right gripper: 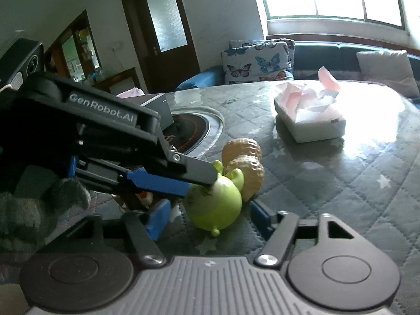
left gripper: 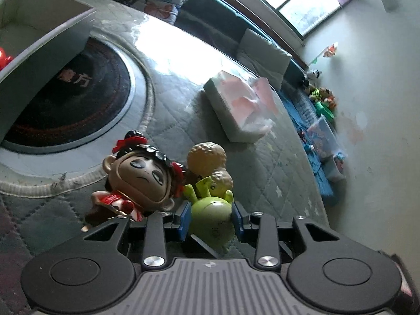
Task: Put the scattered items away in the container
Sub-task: 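Close the left gripper on the green alien toy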
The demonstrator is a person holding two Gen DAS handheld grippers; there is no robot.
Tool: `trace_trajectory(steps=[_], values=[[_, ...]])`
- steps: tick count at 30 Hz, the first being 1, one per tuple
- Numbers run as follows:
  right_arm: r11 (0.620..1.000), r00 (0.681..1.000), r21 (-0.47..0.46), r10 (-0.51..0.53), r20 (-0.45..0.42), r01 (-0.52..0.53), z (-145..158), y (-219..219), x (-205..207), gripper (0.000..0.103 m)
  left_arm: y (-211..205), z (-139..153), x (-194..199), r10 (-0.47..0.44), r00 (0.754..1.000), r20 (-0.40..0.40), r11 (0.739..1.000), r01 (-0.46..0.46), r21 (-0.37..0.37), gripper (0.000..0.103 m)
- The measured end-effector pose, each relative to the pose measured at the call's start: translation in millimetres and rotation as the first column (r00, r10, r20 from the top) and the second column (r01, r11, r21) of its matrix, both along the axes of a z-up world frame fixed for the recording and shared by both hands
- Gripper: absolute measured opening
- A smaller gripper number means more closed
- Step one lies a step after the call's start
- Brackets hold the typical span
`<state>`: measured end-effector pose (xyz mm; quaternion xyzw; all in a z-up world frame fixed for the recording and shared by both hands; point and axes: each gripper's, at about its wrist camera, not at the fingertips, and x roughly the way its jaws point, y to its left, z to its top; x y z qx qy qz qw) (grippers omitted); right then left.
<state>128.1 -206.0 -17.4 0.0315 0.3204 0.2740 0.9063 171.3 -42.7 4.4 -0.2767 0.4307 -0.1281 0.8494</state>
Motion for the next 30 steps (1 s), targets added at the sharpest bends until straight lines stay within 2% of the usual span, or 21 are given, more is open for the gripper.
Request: trace_trajectory(steps=[4,6,14,18,22,30], values=[[1.0,1.0,0.021,-0.015,-0.012,0.016,-2.8,-3.2,2.1,0.052,-3.1,0.2,-1.0,-0.009,1.0,-0.004,1.0,0.009,0.011,0.038],[0.999,1.0,0.03,-0.02,-0.018,0.021,-2.5,-6.5,0.6,0.049,-4.3,0.5,-2.5,-0.024,1.0,-0.011,1.0,0.024,0.01,0.038],[0.999,0.999,0.032,-0.025,-0.035,0.027,0.8,-16.6,-17.8,0.049,-6.2,-1.0,-13.5,-0.081,0.996,-0.047,0.996,0.079,-0.035,0.038],[0.999,0.999,0.036,-0.027,-0.04,0.029,1.1,-19.9,-24.7,0.049,-5.5,-3.1,-14.5,-0.062,0.996,-0.056,0.996,0.059,-0.062,0.038],[0.998,0.998,0.043,-0.032,-0.046,0.034,1.0,-20.2,-25.5,0.049,-8.9,-3.1,-13.1,-0.05,0.998,-0.049,0.998,0.048,-0.035,0.041],[0.999,0.998,0.042,-0.028,-0.056,0.03,1.0,-20.4,-24.7,0.049,-9.5,-5.7,-11.8,-0.058,0.997,-0.044,0.998,0.056,-0.037,0.041]])
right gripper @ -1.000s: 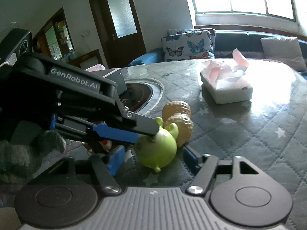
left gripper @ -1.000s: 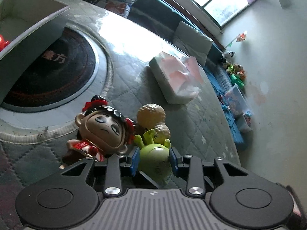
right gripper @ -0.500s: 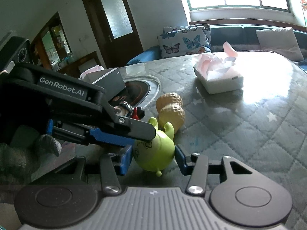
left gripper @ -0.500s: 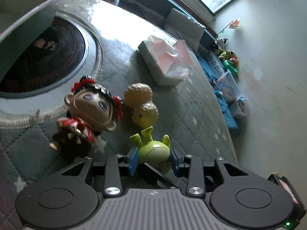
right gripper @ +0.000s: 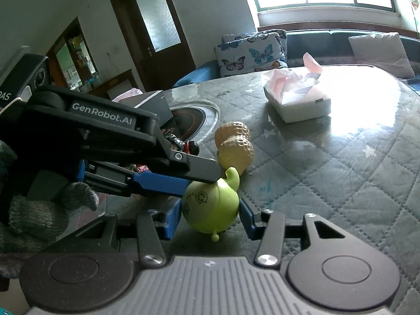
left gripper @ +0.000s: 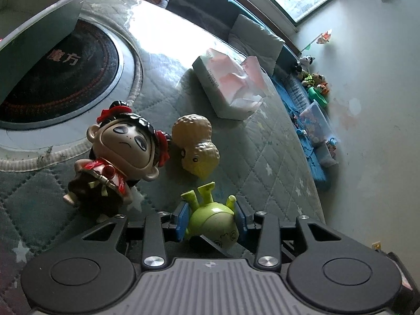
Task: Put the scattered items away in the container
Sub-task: 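Close the left gripper on the green alien toy, then carry the green alien toy with the left gripper into the box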
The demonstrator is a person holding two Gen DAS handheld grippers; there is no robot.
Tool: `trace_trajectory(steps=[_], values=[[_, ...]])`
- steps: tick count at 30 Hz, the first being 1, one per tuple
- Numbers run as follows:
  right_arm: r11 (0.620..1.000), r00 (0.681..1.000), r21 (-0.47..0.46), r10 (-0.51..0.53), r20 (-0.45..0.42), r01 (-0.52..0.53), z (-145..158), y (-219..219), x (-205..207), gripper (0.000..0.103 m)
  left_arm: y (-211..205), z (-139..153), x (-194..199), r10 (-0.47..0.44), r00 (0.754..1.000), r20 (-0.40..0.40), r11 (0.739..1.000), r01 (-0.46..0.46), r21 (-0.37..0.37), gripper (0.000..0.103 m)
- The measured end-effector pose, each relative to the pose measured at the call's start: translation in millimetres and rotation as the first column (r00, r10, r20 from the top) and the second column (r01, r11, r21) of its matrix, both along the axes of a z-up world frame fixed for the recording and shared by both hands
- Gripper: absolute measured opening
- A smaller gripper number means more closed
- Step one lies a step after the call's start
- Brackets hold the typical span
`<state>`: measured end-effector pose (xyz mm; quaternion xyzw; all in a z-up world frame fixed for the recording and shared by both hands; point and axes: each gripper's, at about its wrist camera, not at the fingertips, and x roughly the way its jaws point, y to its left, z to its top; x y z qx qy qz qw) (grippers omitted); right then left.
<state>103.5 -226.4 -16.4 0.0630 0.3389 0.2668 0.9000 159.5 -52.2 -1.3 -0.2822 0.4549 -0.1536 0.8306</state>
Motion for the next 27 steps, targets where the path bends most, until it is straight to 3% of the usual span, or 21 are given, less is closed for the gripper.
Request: trace_trajectory(steps=[14,19,27], values=[[1.0,1.0,-0.03,-0.007,0.004,0.007,4.6,6.3,-13.4,0.049,2.3,7.1,-17.3,-0.018,1.0,0.016,1.0,0.018,0.006,0.04],[0.999,0.998,-0.045,0.019,0.053,-0.016,23.4,19.5,-22.1,0.049,20.4,30.3,-32.8,0.01,0.997,0.076,1.0,-0.01,-0.001,0.04],[0.992,0.978,-0.043,0.121,0.169,-0.115,64.1,77.3,-17.5,0.049,86.5,77.7,-52.0,0.121,0.975,0.187,0.992,-0.126,0.011,0.04]])
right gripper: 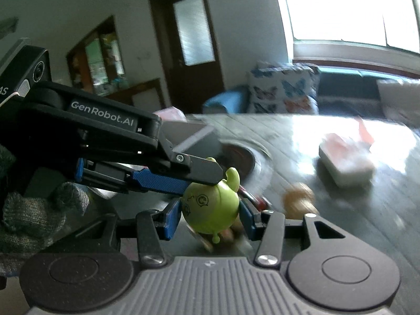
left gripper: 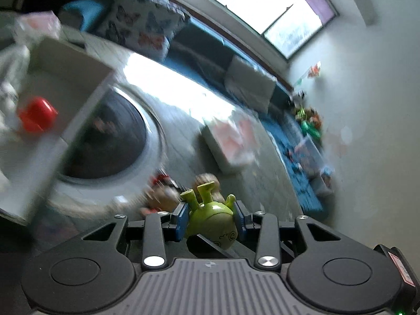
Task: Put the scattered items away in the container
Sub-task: 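Carry the green alien toy with the left gripper into the box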
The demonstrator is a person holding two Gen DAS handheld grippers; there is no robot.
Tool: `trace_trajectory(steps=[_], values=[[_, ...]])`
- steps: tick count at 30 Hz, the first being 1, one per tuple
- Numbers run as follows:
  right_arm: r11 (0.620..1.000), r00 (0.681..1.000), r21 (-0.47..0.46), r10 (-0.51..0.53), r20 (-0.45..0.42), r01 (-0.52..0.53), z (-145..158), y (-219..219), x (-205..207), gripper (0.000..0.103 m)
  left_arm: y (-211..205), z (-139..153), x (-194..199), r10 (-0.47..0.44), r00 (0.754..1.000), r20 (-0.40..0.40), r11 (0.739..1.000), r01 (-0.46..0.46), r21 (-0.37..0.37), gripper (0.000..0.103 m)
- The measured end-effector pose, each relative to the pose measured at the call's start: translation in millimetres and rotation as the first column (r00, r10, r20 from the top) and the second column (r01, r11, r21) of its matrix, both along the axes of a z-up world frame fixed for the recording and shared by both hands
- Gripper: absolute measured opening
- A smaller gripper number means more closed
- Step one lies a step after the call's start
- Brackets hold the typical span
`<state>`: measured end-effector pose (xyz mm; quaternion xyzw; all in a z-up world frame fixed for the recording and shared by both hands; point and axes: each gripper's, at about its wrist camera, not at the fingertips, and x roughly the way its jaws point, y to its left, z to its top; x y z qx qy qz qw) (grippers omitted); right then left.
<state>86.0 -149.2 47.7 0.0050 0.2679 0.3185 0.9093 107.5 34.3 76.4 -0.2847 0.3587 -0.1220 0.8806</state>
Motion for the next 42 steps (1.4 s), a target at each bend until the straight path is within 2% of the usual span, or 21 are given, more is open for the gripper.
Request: trace_trajectory(steps=[4,8,16,23,34,42], values=[[0.997,0.997,0.014,0.073,0.036,-0.074,14.5,41.3,11.1,0.049,42.8,15.4,-5.2,0.079,0.996,0.034,0.997,-0.079,0.014,0.04],[0.988,0.988,0.023,0.152,0.038,-0.153,21.5,88.2,24.5,0.049,88.3,19.0,-8.8,0.165,0.986,0.035,0.986,-0.166,0.022,0.04],[0.96,0.959,-0.002,0.278,-0.05,-0.278,6.6,166.6,52.5,0.049,156.6,-8.5,-2.0,0.263,0.964,-0.039,0.965,-0.263,0.001,0.04],[0.942,0.944,-0.105,0.307,-0.124,-0.32,-10.3,199.8,64.0,0.049,178.4,-33.8,11.5,0.273,0.956,-0.109,0.96,-0.278,-0.032,0.038],[0.89,0.938,-0.304,0.298,-0.177,-0.34,-26.2,238.5,81.6,0.049,185.0,-54.9,29.1,0.258,0.952,-0.163,0.964,-0.264,-0.015,0.038],[0.868,0.941,-0.368,0.286,-0.179,-0.334,-37.5,250.5,87.2,0.049,186.5,-58.8,31.1,0.25,0.954,-0.168,0.966,-0.257,-0.019,0.038]])
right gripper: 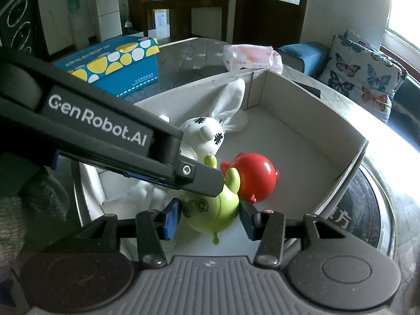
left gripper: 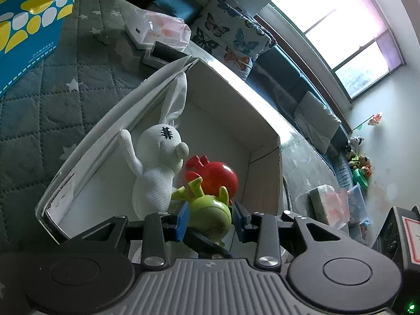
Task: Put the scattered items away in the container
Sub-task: 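Carry the green alien toy with the left gripper into the box, then open the left gripper to release the green toy in the box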
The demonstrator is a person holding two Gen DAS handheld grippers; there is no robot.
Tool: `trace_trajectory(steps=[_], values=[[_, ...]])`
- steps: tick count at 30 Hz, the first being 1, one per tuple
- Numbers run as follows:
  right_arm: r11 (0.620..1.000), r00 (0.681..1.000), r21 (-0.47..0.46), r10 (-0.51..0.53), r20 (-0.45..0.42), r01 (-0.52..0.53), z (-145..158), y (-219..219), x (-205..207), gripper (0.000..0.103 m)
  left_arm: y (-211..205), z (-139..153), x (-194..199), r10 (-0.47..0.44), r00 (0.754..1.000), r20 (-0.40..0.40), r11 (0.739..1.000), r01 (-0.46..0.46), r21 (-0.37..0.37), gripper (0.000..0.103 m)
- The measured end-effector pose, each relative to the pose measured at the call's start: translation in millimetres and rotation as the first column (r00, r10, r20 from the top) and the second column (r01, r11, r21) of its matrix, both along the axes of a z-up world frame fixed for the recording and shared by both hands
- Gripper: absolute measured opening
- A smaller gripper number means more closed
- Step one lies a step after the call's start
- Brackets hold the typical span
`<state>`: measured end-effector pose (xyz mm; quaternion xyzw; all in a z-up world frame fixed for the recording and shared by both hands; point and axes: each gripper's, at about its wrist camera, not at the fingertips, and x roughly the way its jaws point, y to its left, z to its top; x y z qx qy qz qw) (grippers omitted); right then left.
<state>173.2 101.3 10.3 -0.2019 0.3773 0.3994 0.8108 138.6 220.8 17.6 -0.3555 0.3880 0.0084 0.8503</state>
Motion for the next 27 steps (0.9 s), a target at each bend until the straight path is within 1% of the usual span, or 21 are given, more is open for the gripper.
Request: trace_trajectory(steps=[8,15,16,18,22,25,27], values=[[1.0,1.0,0.027,-0.016,0.0,0.016,1.2,-1.5,0.8,0.05,0.1,0.5,-1.4,0.003,1.0,0.004,1.0,-0.003,0.0,0.038],[0.997,1.0,0.073,-0.03,-0.004,0.03,6.0,-11.0,-3.6,0.051,-2.0,6.0,-6.0,0.01,1.0,0.014,1.0,-0.01,0.003,0.038],[0.996,0.999,0.084,-0.034,-0.003,0.034,7.9,-13.4,-4.8,0.052,-2.8,7.9,-7.3,0.011,1.0,0.019,1.0,-0.011,0.006,0.038],[0.994,0.999,0.104,-0.042,0.0,0.042,11.8,-18.4,-7.5,0.057,-5.2,12.3,-10.1,0.012,0.999,0.03,1.0,-0.012,0.014,0.038],[0.986,0.998,0.156,-0.057,0.016,0.054,22.8,-31.2,-15.5,0.059,-13.4,21.1,-14.9,0.0,0.999,0.053,1.0,-0.002,0.024,0.038],[0.979,0.997,0.194,-0.074,0.029,0.067,31.1,-43.5,-23.0,0.065,-22.6,28.7,-19.4,-0.014,0.997,0.071,0.999,0.012,0.038,0.038],[0.973,0.996,0.217,-0.085,0.038,0.075,36.1,-52.6,-28.3,0.065,-29.0,33.9,-22.3,-0.025,0.996,0.086,0.999,0.021,0.049,0.038]])
